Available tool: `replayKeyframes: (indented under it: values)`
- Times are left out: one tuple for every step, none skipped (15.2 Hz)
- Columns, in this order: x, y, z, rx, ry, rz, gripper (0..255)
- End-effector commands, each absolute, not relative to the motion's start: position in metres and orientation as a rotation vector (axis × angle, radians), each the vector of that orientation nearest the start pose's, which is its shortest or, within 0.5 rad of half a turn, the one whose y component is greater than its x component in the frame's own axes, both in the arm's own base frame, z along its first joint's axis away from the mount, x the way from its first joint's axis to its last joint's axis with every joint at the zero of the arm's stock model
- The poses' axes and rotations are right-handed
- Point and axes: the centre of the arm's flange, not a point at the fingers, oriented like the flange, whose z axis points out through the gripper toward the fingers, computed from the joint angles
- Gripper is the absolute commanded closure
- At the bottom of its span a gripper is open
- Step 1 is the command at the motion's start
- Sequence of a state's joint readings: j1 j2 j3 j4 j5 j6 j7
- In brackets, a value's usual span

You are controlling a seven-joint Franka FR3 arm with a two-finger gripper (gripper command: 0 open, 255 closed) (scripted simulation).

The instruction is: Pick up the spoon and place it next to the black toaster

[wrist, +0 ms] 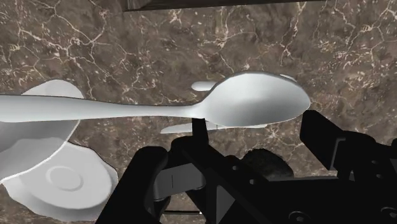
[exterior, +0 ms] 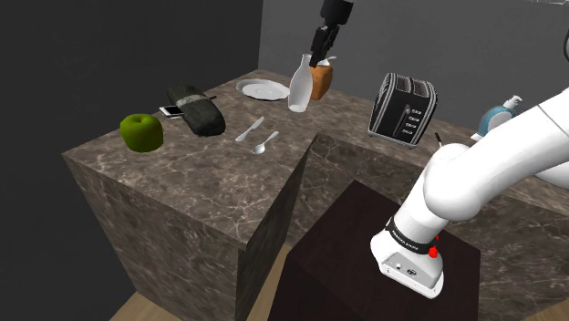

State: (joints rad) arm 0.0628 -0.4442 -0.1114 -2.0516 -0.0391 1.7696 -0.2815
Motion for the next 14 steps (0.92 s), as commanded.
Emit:
replayKeyframes:
  values:
    - [0.429, -0.062, 0.63, -3.125, -0.387, -0.251, 255]
    - [0.428, -0.076, 0.63, -3.125, -0.387, -0.251, 255]
    - [0.426, -0.089, 0.63, -3.125, -0.387, -0.251, 255]
    - [0.425, -0.102, 0.63, -3.125, -0.387, -0.251, 255]
    - [0.424, -0.115, 0.63, -3.125, -0.387, -0.251, 255]
    - [0.423, -0.128, 0.63, -3.125, -0.387, -0.251, 255]
    - [0.422, -0.141, 0.63, -3.125, -0.387, -0.251, 255]
    - [0.421, -0.154, 0.63, -3.125, -0.387, -0.251, 255]
    - [0.42, -0.168, 0.63, -3.125, -0.387, -0.251, 255]
    - [0.419, -0.181, 0.63, -3.125, -0.387, -0.251, 255]
    - [0.417, -0.194, 0.631, -3.125, -0.387, -0.251, 255]
    - [0.416, -0.207, 0.631, -3.125, -0.387, -0.251, 255]
    - [0.415, -0.22, 0.631, -3.125, -0.387, -0.251, 255]
    - [0.414, -0.233, 0.631, -3.125, -0.387, -0.251, 255]
